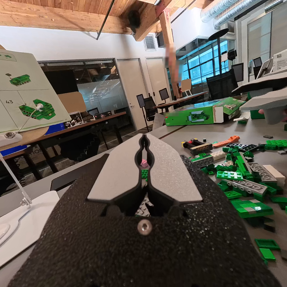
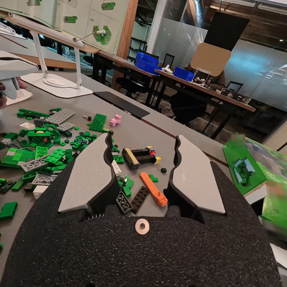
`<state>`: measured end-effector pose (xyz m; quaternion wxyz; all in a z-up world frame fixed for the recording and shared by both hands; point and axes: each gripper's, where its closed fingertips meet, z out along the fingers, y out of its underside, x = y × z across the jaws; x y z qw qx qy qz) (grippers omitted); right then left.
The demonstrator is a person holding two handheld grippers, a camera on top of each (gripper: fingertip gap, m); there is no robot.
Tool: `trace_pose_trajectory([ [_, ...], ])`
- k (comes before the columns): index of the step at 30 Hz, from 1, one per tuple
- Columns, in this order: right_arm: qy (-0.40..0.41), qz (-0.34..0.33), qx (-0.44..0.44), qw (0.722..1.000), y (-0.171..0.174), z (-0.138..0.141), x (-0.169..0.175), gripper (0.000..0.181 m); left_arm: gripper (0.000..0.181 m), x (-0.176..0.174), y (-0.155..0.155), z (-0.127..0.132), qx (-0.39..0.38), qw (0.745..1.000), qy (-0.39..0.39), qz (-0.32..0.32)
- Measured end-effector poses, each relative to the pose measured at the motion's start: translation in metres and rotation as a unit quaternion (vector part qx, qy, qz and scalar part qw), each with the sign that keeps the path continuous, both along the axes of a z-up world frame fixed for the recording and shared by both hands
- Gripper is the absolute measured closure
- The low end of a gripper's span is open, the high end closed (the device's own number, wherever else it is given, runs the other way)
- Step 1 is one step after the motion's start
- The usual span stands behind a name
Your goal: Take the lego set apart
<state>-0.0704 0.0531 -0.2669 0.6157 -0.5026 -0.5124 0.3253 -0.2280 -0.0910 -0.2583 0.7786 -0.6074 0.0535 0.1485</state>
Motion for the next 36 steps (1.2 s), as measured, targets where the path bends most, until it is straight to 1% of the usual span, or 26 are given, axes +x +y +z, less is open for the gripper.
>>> trace_pose_trajectory([
  [8,-0.030,-0.009,-0.002,1.000,0.002,-0.013,-0.003,0.118,0.181,0.003,0.003,-0.003,-0.011,1.000,0.010,-0.005],
  [20,-0.033,-0.009,0.012,0.999,0.002,-0.011,-0.003,0.127,0.181,0.008,0.006,-0.006,-0.024,0.999,0.030,-0.008],
  [22,-0.035,-0.010,0.017,0.999,0.002,-0.011,-0.003,0.127,0.181,0.009,0.003,-0.001,-0.012,0.999,0.037,-0.005],
  [23,-0.037,-0.012,0.021,0.999,0.002,-0.011,-0.003,0.127,0.181,0.011,-0.001,0.004,0.007,0.999,0.042,-0.007],
  [24,-0.038,-0.014,0.026,0.999,0.002,-0.011,-0.002,0.127,0.181,0.012,-0.004,0.008,0.022,0.999,0.044,-0.009],
  [26,-0.047,-0.025,0.048,0.997,0.007,-0.010,0.000,0.128,0.181,0.009,-0.007,0.011,0.030,0.999,0.043,0.002],
  [31,-0.082,-0.097,0.140,0.982,0.031,-0.004,0.017,0.130,0.181,0.003,-0.005,0.008,0.023,0.999,0.028,0.010],
  [33,-0.088,-0.108,0.151,0.979,0.035,-0.003,0.019,0.131,0.181,0.002,-0.004,0.006,0.019,1.000,0.023,0.009],
  [36,-0.092,-0.105,0.151,0.979,0.034,-0.006,0.018,0.132,0.181,0.001,-0.003,0.005,0.013,1.000,0.019,0.009],
])
